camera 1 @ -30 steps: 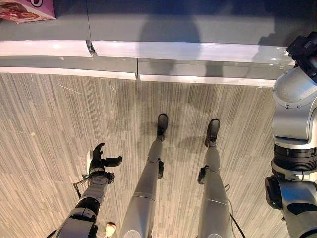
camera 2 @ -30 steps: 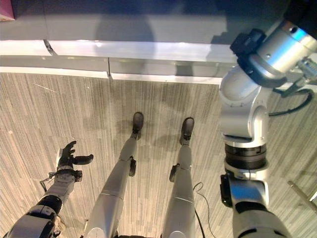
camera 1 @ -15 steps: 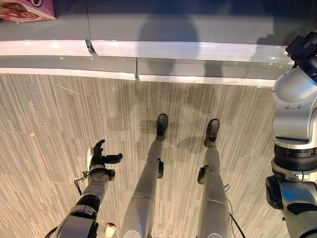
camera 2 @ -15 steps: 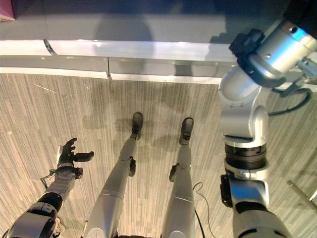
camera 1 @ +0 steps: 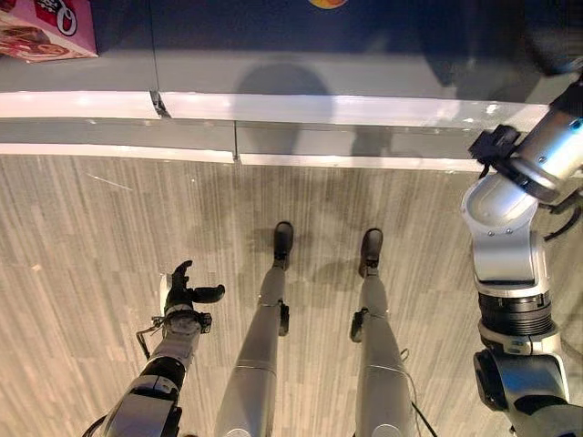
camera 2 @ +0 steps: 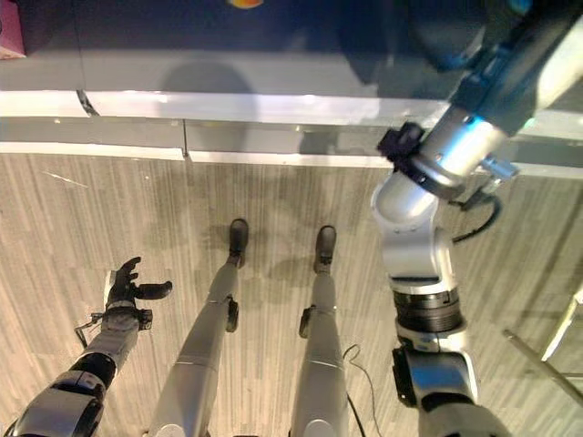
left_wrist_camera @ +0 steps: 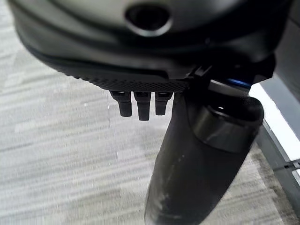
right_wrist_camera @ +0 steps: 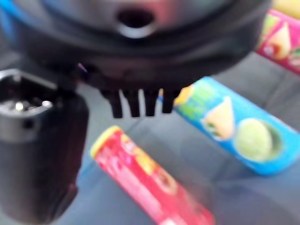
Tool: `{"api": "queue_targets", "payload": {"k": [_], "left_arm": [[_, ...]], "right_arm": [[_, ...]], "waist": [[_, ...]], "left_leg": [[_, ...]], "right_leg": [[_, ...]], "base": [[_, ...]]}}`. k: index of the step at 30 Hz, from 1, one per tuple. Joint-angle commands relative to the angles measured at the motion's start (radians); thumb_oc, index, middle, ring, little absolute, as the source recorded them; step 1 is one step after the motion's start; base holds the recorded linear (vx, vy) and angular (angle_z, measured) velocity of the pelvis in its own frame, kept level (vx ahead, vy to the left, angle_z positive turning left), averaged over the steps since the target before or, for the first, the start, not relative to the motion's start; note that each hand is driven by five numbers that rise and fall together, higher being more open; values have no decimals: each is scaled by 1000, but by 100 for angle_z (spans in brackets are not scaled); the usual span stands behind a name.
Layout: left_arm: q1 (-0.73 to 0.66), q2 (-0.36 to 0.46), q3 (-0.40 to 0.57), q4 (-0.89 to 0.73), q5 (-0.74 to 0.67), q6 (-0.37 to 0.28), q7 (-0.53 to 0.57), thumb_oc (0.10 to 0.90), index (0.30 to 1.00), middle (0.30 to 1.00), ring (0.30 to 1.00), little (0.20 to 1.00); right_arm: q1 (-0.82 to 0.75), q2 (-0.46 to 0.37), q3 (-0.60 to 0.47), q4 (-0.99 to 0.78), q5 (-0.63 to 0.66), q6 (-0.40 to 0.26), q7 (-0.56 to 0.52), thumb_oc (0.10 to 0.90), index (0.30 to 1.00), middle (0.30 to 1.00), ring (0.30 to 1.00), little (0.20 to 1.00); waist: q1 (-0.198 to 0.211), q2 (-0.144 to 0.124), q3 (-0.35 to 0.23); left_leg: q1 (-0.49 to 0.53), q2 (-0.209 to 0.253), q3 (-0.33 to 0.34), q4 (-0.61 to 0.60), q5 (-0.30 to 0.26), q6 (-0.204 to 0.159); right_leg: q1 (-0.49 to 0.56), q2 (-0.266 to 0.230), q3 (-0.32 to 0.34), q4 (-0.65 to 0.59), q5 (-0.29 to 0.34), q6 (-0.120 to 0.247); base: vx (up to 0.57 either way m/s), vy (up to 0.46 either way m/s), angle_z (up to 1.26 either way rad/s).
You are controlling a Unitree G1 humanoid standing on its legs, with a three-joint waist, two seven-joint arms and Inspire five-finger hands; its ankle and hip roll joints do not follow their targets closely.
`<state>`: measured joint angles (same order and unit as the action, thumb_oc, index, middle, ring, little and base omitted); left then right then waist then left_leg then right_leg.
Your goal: Put the goods on the table back onto the shelves and tidy them up.
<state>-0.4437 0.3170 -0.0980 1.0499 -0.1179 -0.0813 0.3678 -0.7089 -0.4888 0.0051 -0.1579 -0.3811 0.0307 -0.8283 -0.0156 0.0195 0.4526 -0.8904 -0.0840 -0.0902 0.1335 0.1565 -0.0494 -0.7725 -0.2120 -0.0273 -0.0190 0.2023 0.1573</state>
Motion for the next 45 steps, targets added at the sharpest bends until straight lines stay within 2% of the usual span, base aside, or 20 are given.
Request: {"api": "queue_targets", "payload": {"k": [1, 6, 8, 10, 17, 24, 45], "left_arm": [[76, 7, 7, 86, -26, 24, 39, 800, 900, 900, 900, 900], [90, 6, 11, 89, -26, 24, 30, 800, 900, 900, 900, 900], [95, 4, 10, 88, -26, 24, 29, 800, 900, 900, 900, 900], [99, 3, 10, 88, -24, 24, 26, 800, 900, 900, 900, 900], [107, 6, 11, 91, -24, 28, 22, 800, 900, 900, 900, 900], [110, 12, 12, 95, -26, 29, 17, 800, 900, 900, 900, 900], [115, 15, 8, 93, -48, 31, 11, 800, 900, 900, 900, 900]], "right_arm": [[-11, -14, -41, -21, 19, -112, -10, 800, 900, 900, 900, 900], [43, 7, -29, 31, 98, -143, 28, 800, 900, 900, 900, 900], [51, 10, -26, 40, 110, -147, 32, 800, 900, 900, 900, 900], [62, 11, -24, 60, 122, -144, 39, 800, 900, 900, 900, 900], [62, 6, -10, 117, 141, -135, 47, 800, 900, 900, 900, 900], [36, -1, -1, 156, 173, -136, 56, 800, 900, 900, 900, 900], [-38, -34, 40, 263, 227, -123, 92, 800, 900, 900, 900, 900]], "waist": [[8, 25, -71], [7, 10, -87], [9, 9, -88], [10, 7, -93], [21, 9, -96], [27, 13, -97], [45, 3, -108]], "left_leg": [[61, 31, 15, 10, -146, -30], [109, 40, 4, -80, -92, -41], [126, 45, 4, -96, -88, -44], [140, 49, 4, -129, -66, -47], [162, 61, -4, -171, -39, -57], [175, 68, -7, -185, -31, -60], [181, 77, -16, -185, -33, -63]], "right_leg": [[104, -8, -1, -2, -55, 56], [124, 7, -7, -38, -42, 59], [135, 11, -9, -44, -45, 58], [138, 15, -13, -52, -42, 58], [144, 26, -18, -54, -50, 52], [147, 32, -18, -49, -58, 48], [157, 36, -21, -39, -77, 39]], "base": [[24, -26, 3], [30, -30, 4], [32, -30, 4], [15, -21, 0], [17, -34, 0], [0, 0, 0], [1, 0, 0]]}}
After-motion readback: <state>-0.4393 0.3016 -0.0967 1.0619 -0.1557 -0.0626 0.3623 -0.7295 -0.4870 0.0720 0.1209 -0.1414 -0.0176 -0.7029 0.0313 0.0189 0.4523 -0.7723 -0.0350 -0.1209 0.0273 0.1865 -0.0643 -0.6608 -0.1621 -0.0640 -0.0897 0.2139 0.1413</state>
